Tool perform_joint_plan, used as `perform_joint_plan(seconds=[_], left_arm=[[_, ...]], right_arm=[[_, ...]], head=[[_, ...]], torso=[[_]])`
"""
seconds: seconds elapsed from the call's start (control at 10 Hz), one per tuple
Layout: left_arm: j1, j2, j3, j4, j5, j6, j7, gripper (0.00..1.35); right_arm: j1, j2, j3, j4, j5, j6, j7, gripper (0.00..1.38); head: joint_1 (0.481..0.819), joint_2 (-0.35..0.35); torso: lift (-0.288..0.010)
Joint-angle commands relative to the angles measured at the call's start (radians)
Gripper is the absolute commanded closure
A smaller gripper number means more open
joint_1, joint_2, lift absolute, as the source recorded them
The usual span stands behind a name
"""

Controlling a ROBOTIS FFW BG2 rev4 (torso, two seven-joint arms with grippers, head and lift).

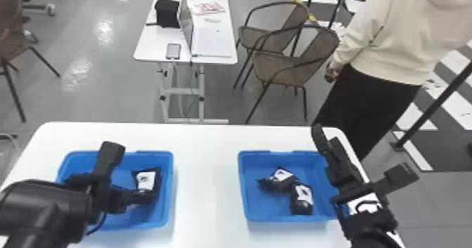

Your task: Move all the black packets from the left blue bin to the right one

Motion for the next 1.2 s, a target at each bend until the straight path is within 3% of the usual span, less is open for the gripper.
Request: perform_joint_plan(seconds=[0.0, 0.2, 0.3, 0.4, 0.6, 0.8, 1.1], left_arm=[[0.074, 0.019, 0.016, -0.169, -0.028, 0.015, -0.019, 1.15], [0.14, 0.029, 0.011, -0.334, -0.08, -0.028, -0.054, 1.15], [0.129, 0.025, -0.007, -0.346, -0.127, -0.174, -0.091, 1.15], [0.093, 0.014, -0.032, -0.304, -0.13, -0.295, -0.111, 1.15], [-0.018, -0.03, -0.07, -0.123, -0.129, -0.493, -0.183, 1.14], [-0.13, -0.033, -0.154, 0.09, -0.061, -0.692, -0.186, 1.15], [-0.234, -0.053, -0.254, 0.217, -0.038, -0.781, -0.202, 1.15]], right_arm=[[0.003, 0.001, 0.0, -0.004, -0.006, 0.0, 0.0, 0.19], [0.011, 0.001, 0.0, -0.009, -0.018, 0.011, 0.002, 0.19], [0.008, 0.0, 0.0, -0.012, -0.018, 0.043, 0.011, 0.19], [-0.007, -0.003, 0.006, -0.003, -0.017, 0.06, 0.035, 0.19], [-0.05, -0.012, 0.014, 0.02, -0.011, 0.104, 0.101, 0.19], [-0.084, -0.031, 0.054, 0.037, -0.012, 0.13, 0.137, 0.19], [-0.144, -0.054, 0.117, 0.099, -0.008, 0.164, 0.178, 0.19]], head=[[0.695, -0.166], [0.695, -0.156], [0.695, -0.155], [0.695, -0.159], [0.695, -0.188], [0.695, -0.213], [0.695, -0.231]], torso=[[0.0], [0.0], [0.0], [0.0], [0.0], [0.0], [0.0]])
